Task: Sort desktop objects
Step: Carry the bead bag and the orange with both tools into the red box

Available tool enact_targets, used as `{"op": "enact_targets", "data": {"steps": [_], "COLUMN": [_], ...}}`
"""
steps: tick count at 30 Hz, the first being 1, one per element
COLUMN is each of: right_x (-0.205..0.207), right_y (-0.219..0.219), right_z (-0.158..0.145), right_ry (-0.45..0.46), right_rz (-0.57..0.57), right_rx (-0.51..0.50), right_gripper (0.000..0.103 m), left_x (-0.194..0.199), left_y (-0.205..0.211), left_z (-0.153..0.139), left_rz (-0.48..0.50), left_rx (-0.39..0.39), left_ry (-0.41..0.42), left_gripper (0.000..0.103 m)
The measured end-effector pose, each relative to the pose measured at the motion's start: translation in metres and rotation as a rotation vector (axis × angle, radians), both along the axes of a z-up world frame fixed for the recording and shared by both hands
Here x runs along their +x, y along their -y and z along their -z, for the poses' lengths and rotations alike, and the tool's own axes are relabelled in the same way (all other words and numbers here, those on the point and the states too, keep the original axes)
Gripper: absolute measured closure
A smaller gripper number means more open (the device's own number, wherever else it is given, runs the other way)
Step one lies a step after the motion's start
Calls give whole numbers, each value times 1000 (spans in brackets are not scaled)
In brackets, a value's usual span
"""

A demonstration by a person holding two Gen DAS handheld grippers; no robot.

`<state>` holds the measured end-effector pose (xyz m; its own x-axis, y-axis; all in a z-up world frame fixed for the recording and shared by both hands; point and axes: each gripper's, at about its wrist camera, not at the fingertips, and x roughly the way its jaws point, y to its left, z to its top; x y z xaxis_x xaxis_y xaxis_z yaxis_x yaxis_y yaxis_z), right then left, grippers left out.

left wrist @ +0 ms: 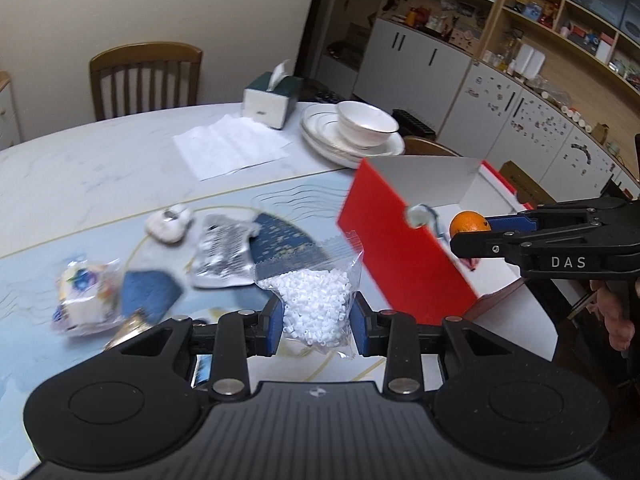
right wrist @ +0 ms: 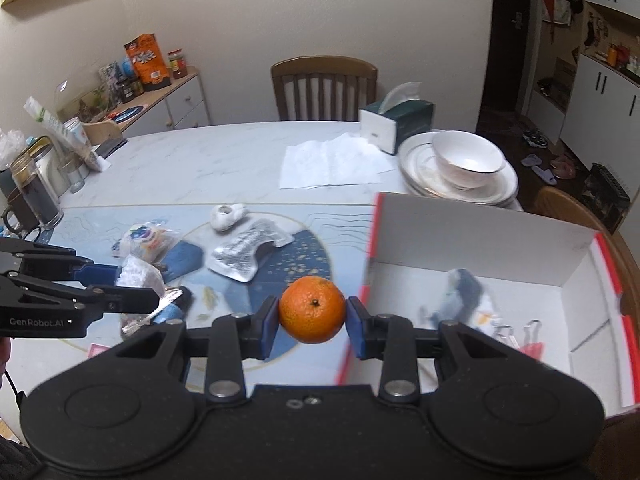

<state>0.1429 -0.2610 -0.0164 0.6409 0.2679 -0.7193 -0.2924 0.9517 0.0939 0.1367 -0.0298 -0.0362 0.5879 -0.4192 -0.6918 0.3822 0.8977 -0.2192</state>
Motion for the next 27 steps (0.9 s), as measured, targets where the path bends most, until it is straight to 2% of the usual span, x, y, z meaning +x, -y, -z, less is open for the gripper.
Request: {"op": "enact_targets", "data": {"steps": [27], "right_x": [4], "right_y": [144], "right_z": [11], "right_ry": [15], "right_rz": [112], "right_rx": [-5], "right_gripper": [69], "left_x": [27], "left_y": [174], "left_z": [-3], "left_rz": [194], "left_rx": [43], "left_ry": [38], "left_gripper": [70]}}
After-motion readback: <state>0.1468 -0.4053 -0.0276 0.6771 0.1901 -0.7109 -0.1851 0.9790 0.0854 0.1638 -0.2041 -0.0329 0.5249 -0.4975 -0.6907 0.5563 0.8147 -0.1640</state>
